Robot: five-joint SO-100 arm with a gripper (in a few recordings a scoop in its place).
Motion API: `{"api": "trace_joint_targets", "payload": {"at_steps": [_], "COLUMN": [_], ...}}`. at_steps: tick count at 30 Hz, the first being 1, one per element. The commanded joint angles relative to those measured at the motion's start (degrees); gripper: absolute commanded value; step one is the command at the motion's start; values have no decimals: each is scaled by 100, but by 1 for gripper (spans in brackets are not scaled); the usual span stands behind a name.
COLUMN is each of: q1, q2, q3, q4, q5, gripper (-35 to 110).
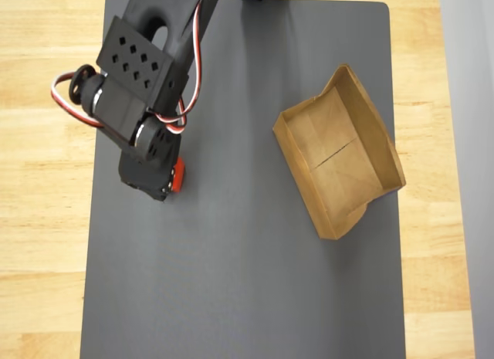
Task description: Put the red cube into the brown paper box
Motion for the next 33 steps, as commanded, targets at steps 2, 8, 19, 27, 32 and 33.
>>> {"api": "trace_joint_targets", "payload": {"at_steps": [2,8,19,27,32,33], "q1": [18,18,-527,-1529,-2259,-2399], "q2": [123,729,3340,5607,6917,7189], "q3": [-149,149,2145,3867,4746,4948], "q4": [70,-44,-1521,-1925,-2101,-2188], "q5": [-44,35,439,1099,1573,1635], "gripper": [0,0,0,0,0,0]}}
